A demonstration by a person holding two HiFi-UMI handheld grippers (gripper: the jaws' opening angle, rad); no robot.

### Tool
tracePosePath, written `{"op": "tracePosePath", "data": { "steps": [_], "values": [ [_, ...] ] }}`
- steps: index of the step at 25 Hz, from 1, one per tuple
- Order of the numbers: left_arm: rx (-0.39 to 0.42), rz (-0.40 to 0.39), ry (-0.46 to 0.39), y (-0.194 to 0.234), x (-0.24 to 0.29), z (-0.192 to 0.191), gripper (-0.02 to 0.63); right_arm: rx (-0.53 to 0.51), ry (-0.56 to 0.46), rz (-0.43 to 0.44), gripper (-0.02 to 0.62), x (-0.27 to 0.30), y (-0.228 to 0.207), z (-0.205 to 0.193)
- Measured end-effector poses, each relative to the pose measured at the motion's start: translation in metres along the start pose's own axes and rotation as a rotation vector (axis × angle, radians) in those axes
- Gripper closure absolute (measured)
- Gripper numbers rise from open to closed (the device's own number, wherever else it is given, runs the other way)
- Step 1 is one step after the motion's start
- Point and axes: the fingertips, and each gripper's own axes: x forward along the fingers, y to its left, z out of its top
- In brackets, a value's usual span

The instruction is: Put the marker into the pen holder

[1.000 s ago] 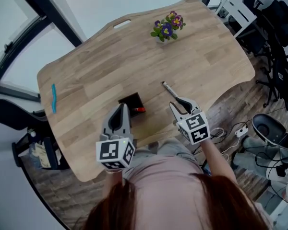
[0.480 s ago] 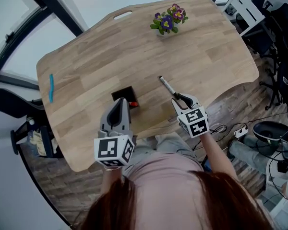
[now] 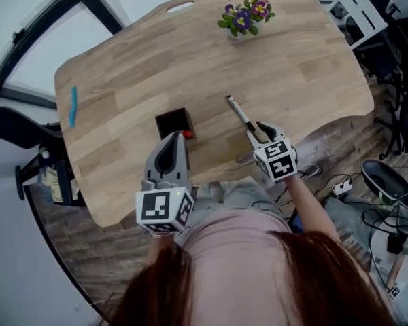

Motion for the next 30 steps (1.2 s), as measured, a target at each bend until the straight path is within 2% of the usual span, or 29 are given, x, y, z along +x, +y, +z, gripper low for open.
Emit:
{"op": "tracePosePath", "data": {
  "steps": [13,18,25,30],
  "values": [
    [-0.053,0.095,-0.022,-0.016,-0.007,-0.01,0.606,0.013,0.051,0.045,0.477,0.031,-0.002,-0.037],
    [-0.06,0.125,-0.034,-0.019,-0.01,-0.01,0.606,0.038,0.017,0.037,0.488,0.037,-0.009,-0.037],
    [-0.042,0.097,-0.024,-0.014,-0.009,-0.006,0.604,0.033,0.01,0.032,0.532,0.034,-0.005,-0.04],
    [-0.022,0.066,-0.022,-0.001,-0.008,0.003,0.606,0.053,0.0,-0.003,0.535,0.034,-0.01,-0.039]
  ]
}}
